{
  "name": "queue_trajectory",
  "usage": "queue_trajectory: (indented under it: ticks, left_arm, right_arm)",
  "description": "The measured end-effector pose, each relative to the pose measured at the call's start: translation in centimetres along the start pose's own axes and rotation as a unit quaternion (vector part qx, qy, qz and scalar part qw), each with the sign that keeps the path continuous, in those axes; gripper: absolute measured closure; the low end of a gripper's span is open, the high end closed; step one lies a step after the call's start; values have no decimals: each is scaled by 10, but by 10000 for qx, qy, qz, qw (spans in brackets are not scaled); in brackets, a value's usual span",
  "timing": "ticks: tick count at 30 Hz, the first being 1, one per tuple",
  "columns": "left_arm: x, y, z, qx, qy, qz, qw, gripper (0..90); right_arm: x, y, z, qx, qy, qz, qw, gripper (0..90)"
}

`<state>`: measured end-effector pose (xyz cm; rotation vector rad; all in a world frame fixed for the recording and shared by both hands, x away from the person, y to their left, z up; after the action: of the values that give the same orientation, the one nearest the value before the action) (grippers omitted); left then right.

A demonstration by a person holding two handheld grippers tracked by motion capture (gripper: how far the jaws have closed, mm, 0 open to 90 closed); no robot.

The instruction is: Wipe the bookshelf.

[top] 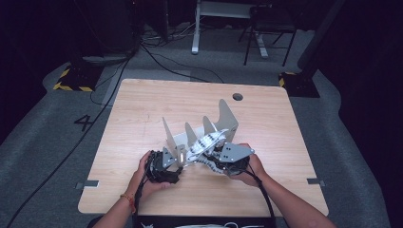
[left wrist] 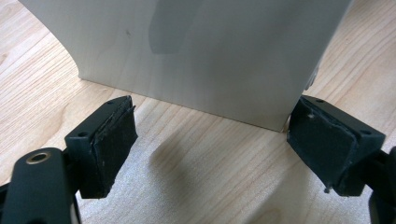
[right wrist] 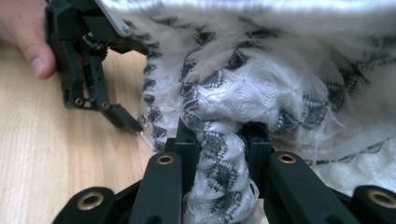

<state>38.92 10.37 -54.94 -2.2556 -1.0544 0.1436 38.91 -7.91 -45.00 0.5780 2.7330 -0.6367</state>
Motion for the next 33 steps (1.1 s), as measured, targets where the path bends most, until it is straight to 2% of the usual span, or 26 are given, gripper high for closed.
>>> queue_trajectory:
  ticks: [5, 9, 14, 17, 21, 25, 28, 30, 33]
  left_arm:
    - [-1, 0, 1, -40, -87, 89, 9999, 176]
    - [-1, 0, 1, -50, -118, 112, 9999, 183]
    - [0, 1, 1, -50, -134, 113, 9998, 185]
    - [1, 1, 1, -63, -149, 129, 9998, 184]
    - [0, 1, 1, -63, -156, 135, 9998, 184]
    - [1, 1, 1, -57, -183, 128, 9997, 184]
    - [1, 1, 2, -33, -204, 127, 9997, 184]
    - [1, 0, 2, -13, -203, 118, 9997, 187]
    - [1, -1, 1, -2, -198, 127, 9997, 193]
  right_arm:
    - [4, 13, 10, 151, 16, 7, 9999, 745]
    - [5, 23, 33, 410, 99, -2, 9991, 746]
    - [5, 33, 61, 791, 222, -16, 9966, 748]
    - [5, 37, 71, 963, 287, -34, 9949, 748]
    - [5, 34, 65, 886, 260, -65, 9957, 748]
    - [2, 19, 36, 392, 219, 11, 9990, 745]
    - [-4, 9, 20, 108, 295, 102, 9995, 744]
    - [-5, 7, 21, 130, 286, 145, 9994, 743]
    - [-6, 12, 32, 324, 313, 172, 9988, 743]
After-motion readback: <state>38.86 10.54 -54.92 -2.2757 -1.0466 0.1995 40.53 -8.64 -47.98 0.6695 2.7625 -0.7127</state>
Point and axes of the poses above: each handheld gripper's, and its own axes: y roughly forward along the jaws, z roughly out of its underside, x roughly to its left, the point moved 7 cm from there along y, roughly forward along the jaws, and after that the axes turned 8 degrees about -x, right-handed, at the moved point
